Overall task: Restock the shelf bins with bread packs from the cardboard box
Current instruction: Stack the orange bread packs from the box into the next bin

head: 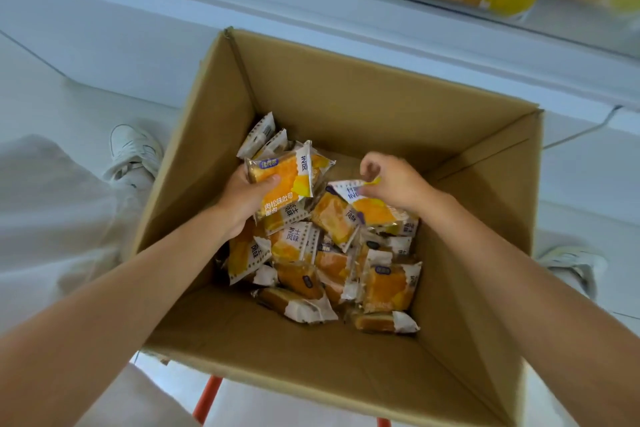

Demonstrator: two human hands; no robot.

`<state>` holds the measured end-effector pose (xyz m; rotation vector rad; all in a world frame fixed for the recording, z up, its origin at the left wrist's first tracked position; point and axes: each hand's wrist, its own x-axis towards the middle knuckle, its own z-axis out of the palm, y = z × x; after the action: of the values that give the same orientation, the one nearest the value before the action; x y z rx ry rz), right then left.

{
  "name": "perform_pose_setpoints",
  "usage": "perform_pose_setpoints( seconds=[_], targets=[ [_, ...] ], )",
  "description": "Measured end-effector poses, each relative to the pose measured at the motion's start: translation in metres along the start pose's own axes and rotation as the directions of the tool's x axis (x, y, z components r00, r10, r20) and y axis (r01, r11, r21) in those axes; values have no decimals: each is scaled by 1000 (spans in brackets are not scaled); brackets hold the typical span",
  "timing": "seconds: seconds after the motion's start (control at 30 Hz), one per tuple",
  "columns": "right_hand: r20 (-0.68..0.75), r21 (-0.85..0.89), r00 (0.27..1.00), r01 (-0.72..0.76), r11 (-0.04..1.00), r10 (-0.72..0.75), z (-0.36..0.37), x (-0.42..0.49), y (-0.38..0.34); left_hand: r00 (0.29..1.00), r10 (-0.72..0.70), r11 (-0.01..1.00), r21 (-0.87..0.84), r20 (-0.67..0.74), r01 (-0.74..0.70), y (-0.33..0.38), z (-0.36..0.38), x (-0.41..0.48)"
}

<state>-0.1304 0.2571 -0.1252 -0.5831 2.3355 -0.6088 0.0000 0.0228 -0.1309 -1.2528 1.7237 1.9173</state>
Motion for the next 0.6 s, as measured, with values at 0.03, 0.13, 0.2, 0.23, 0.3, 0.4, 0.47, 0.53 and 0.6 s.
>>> perform_pose_setpoints(
  seconds=[0.03, 0.13, 0.2, 0.23, 0.3, 0.4, 0.47, 0.53, 0.6],
  targets=[
    [-56, 165, 998, -9, 986, 18, -18, -14, -10, 1000, -3, 1000, -16, 11, 4, 3, 0, -4],
    [-156, 553, 985, 22, 833, 78, -54, -51, -35, 996, -16, 994, -102, 87, 25, 18, 3, -21],
    [-189, 698, 972, 34, 715, 139, -59, -65, -47, 971, 3, 982, -185, 238, 42, 32, 11, -38],
    [-209, 736, 961, 34, 676, 180, -57, -69, -52, 948, 22, 976, -211, 318, 48, 39, 16, -46],
    [-251, 763, 932, 24, 646, 262, -53, -77, -63, 891, 74, 983, -182, 448, 10, 56, 30, -65],
    [-227, 776, 936, 6, 631, 270, -55, -94, -75, 874, 170, 984, -118, 455, -130, 78, 47, -97],
    [-323, 606, 925, 39, 794, 200, -71, -110, -78, 895, 250, 967, -43, 369, -253, 90, 52, -108],
    [-455, 195, 891, 92, 976, 7, -99, -126, -81, 881, 343, 924, 48, 325, -378, 108, 57, -120],
    [-461, -197, 856, 157, 968, -232, -135, -145, -92, 831, 434, 863, 104, 348, -494, 136, 69, -138]
  ],
)
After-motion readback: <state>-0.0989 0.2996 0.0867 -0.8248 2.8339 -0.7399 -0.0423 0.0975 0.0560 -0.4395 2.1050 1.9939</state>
